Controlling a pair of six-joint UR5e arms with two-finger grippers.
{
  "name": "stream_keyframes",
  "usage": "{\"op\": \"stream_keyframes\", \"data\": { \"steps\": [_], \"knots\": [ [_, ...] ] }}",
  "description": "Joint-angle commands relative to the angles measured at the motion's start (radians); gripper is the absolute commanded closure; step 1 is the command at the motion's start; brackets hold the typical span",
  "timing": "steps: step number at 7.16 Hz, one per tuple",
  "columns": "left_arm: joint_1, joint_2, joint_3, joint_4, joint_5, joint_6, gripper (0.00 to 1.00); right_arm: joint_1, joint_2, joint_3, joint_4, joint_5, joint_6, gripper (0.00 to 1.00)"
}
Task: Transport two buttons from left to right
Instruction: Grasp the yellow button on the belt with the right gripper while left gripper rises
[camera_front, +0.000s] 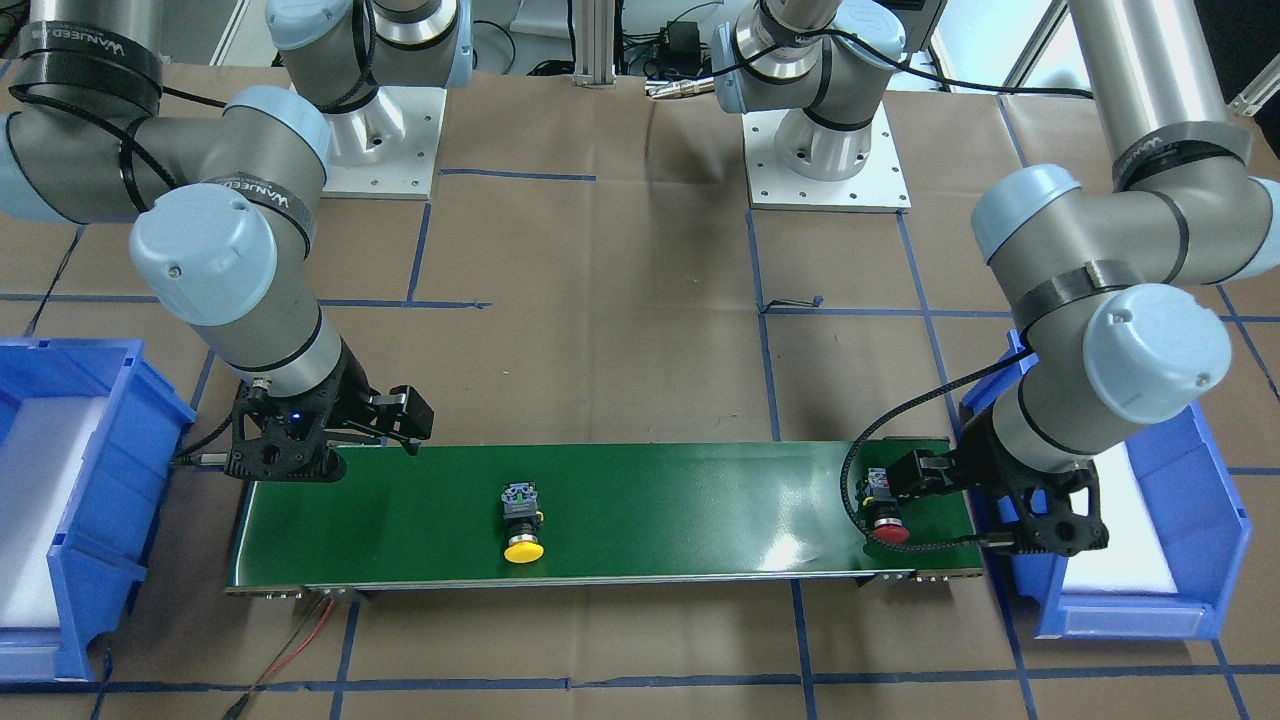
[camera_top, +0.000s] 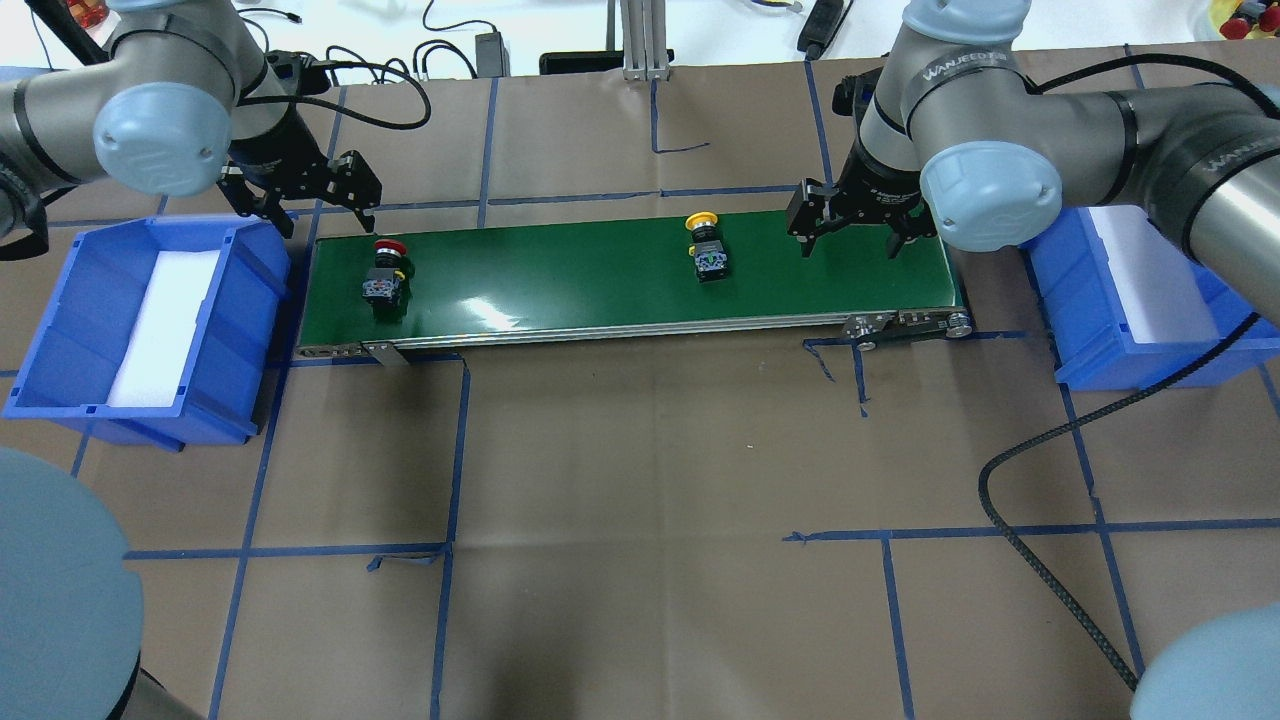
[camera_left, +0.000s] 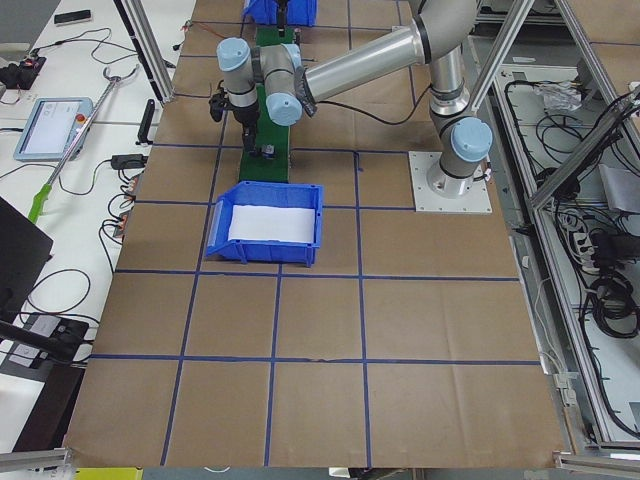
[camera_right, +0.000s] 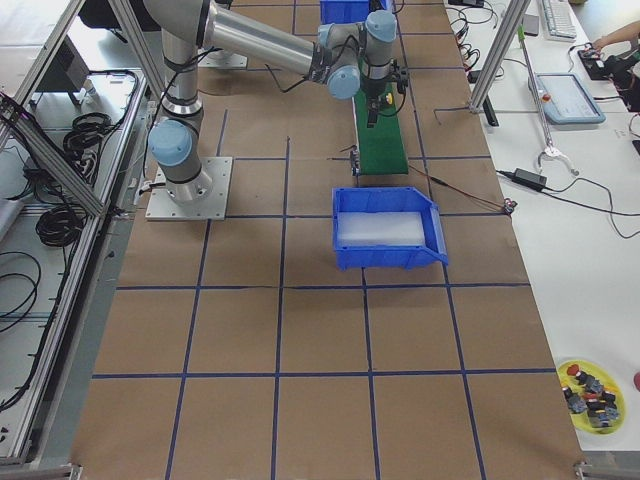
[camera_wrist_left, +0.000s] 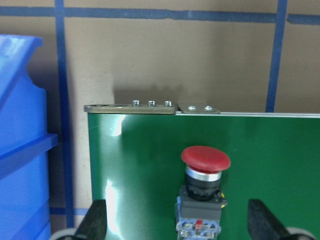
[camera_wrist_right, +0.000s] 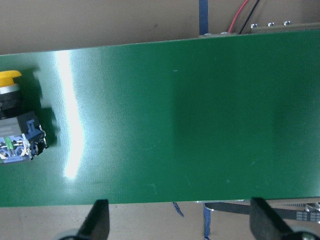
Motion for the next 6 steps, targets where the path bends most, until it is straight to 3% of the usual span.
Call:
{"op": "stream_keyframes", "data": {
  "steps": [1,3,6],
  "knots": [
    [0.004,0.078,0.084,-0.188,-0.001,0.0,0.0,0.0,0.027,-0.013,-0.06,0.007,0.003,0.0],
    [-0.008,0.112,0.197,-0.383,-0.008,0.0,0.0,0.0,0.046,-0.017,-0.087,0.008,0.012,0.0],
    [-0.112,0.136,0.224,-0.468,-0.008,-0.142,0.0,0.003,0.077,-0.02,-0.121,0.048,0.058,0.0]
  ]
}}
